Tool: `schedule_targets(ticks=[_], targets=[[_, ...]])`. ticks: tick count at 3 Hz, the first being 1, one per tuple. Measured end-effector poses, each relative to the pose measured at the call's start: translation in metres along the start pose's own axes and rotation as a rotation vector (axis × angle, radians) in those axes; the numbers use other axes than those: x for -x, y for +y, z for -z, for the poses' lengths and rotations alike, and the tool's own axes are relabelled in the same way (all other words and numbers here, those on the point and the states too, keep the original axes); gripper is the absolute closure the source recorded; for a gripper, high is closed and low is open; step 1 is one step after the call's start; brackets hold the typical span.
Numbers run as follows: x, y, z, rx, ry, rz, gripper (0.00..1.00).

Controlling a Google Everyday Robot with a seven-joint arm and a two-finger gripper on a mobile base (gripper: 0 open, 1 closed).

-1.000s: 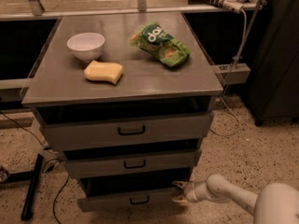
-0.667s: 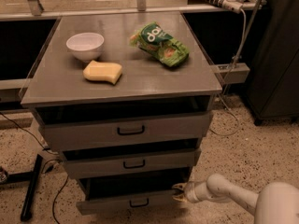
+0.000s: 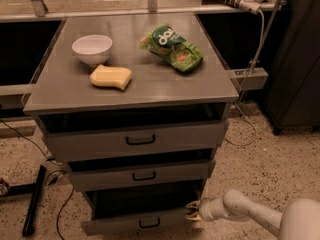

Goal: Open bottom drawer

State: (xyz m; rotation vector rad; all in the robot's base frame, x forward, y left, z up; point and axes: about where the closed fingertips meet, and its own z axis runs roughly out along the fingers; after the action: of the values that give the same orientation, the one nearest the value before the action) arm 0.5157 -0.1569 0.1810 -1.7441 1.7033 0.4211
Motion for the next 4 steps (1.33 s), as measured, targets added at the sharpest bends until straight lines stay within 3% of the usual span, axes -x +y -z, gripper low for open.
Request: schedule_targets(ticks=[1,2,4], targets=[[0.001,0.0,0.002,0.0,0.0,0.0,1.0],[0.001,0.015,0.006,-0.005,-0.001,-0.005,1.0],[0.001,0.015,0.006,-0.005,-0.001,-0.005,0.58]])
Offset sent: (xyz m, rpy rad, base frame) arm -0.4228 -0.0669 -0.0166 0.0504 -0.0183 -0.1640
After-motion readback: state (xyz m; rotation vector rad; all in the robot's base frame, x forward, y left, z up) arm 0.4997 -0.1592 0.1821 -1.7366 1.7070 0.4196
